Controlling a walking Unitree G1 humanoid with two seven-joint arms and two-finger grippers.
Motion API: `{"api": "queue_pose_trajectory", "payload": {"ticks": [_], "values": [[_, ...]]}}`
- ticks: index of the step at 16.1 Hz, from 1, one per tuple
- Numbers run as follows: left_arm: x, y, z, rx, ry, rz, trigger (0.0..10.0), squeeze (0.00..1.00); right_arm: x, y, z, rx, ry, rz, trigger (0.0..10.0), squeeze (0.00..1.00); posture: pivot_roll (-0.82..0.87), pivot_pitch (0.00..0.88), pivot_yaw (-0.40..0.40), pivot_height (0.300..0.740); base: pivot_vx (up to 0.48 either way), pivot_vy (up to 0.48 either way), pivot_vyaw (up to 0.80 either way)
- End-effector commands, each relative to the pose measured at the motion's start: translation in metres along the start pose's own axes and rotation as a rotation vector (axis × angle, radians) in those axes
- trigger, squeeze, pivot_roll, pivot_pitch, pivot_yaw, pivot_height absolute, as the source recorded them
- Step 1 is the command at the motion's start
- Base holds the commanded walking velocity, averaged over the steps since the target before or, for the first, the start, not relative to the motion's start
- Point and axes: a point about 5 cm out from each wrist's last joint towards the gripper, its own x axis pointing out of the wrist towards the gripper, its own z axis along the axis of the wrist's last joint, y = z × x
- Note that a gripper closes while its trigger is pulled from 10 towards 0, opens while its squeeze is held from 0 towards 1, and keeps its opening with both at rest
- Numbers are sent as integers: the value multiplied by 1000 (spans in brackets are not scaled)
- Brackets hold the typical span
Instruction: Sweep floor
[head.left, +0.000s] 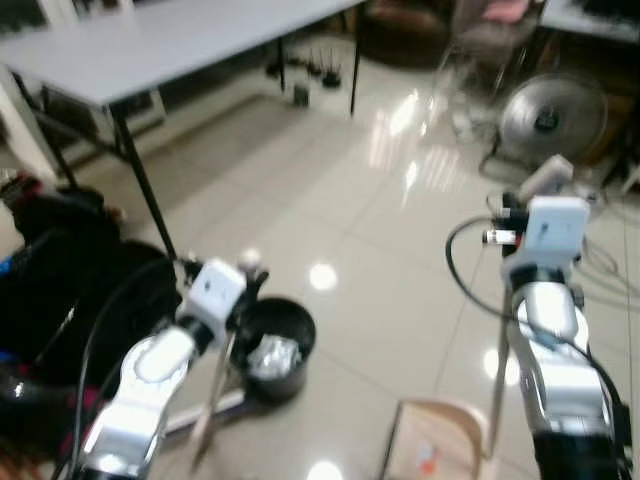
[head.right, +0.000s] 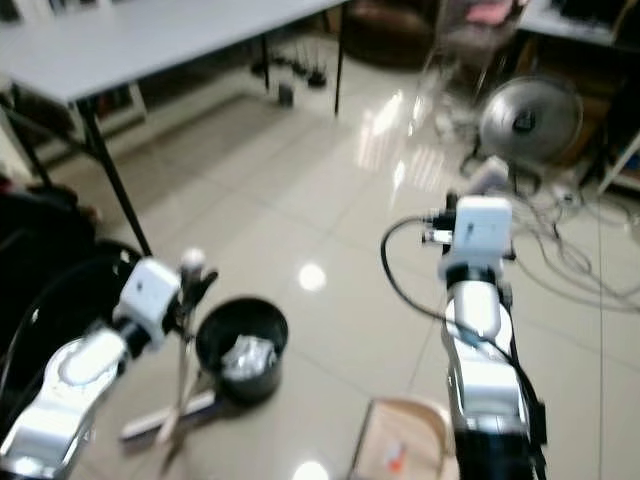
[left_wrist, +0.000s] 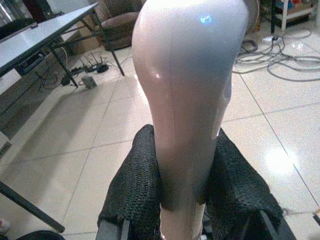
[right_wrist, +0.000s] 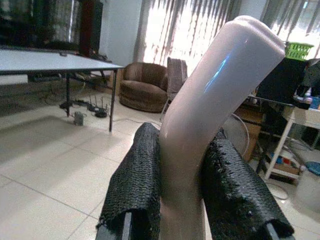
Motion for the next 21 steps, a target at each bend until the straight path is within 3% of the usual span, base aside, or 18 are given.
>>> {"api": "queue_pose_trajectory", "payload": {"ticks": [1, 6, 8, 13, 21], "values": [[-1, 1, 3, 17, -12, -23, 10000, 0, 2, -8, 8, -20, -30, -20, 10000, 0, 29, 0, -8, 740, 0, -472, 0], [-2, 4, 2, 25, -19, -11, 10000, 0, 2, -7, 10, 1, -33, -30, 10000, 0, 25, 0, -8, 740, 0, -439, 0], [5, 4, 4, -29, -31, 34, 10000, 0, -2, -8, 7, 45, -15, -65, 10000, 0, 19, 0, -5, 740, 0, 0, -772], [19, 6, 19, -47, -98, 86, 10000, 0, -13, 0, 1, 117, 34, -92, 10000, 0, 10, 0, 5, 740, 0, 0, -800], [24, 15, 22, -75, -90, 148, 10000, 0, -18, 2, -2, 121, 62, -82, 10000, 0, 9, 0, 6, 740, 0, 0, -800]]}}
